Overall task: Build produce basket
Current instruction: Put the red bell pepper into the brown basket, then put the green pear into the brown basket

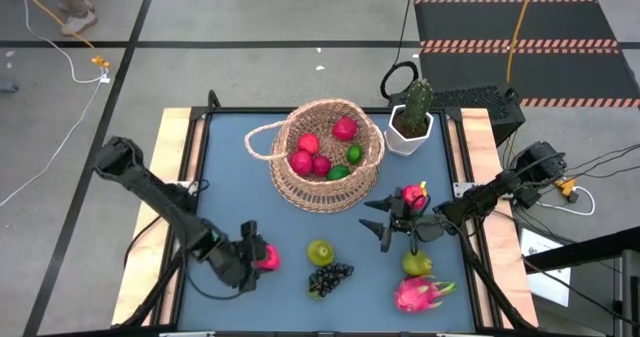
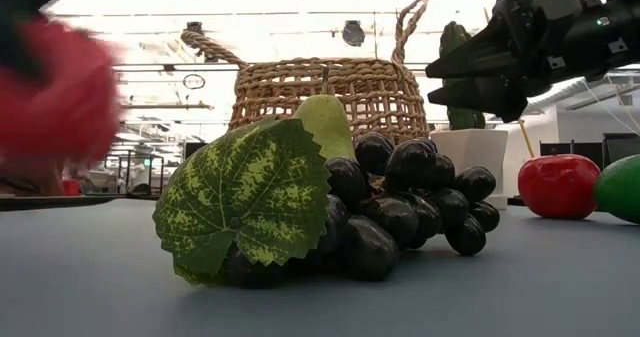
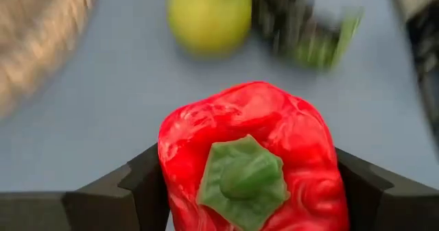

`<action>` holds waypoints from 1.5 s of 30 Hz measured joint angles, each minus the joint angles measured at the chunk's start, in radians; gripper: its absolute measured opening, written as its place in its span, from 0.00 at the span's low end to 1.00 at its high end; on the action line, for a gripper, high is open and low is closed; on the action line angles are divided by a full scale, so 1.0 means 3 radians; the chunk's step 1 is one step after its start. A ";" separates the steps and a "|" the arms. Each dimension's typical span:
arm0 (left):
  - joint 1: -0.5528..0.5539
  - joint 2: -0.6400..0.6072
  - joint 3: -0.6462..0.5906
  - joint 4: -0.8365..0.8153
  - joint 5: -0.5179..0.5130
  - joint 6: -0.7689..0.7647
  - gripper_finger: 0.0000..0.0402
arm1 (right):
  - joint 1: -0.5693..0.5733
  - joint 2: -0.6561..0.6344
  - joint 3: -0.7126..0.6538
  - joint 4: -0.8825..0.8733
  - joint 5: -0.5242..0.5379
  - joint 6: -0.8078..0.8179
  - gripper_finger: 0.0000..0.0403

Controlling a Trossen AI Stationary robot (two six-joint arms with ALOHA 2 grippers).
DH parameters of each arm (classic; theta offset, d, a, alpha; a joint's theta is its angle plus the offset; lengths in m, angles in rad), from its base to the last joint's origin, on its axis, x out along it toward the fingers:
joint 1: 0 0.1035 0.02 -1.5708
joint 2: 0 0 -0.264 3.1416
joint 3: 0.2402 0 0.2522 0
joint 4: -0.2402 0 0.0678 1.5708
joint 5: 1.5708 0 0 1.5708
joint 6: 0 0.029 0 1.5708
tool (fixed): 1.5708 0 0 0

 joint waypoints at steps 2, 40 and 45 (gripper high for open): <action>0.0190 -0.0120 0.0201 0.0008 -0.0009 0.0450 0.69 | 0.0001 0.0000 0.0000 0.0001 -0.0072 0.0036 0.63; 0.2946 0.0306 0.1243 0.0549 0.0098 0.2030 0.98 | 0.0286 0.0001 0.0000 -0.0280 -0.0041 0.0318 0.63; 0.2855 0.0180 0.1243 0.0508 0.0110 0.2092 0.97 | 0.0286 0.0001 -0.0002 -0.0310 0.0040 0.0322 0.63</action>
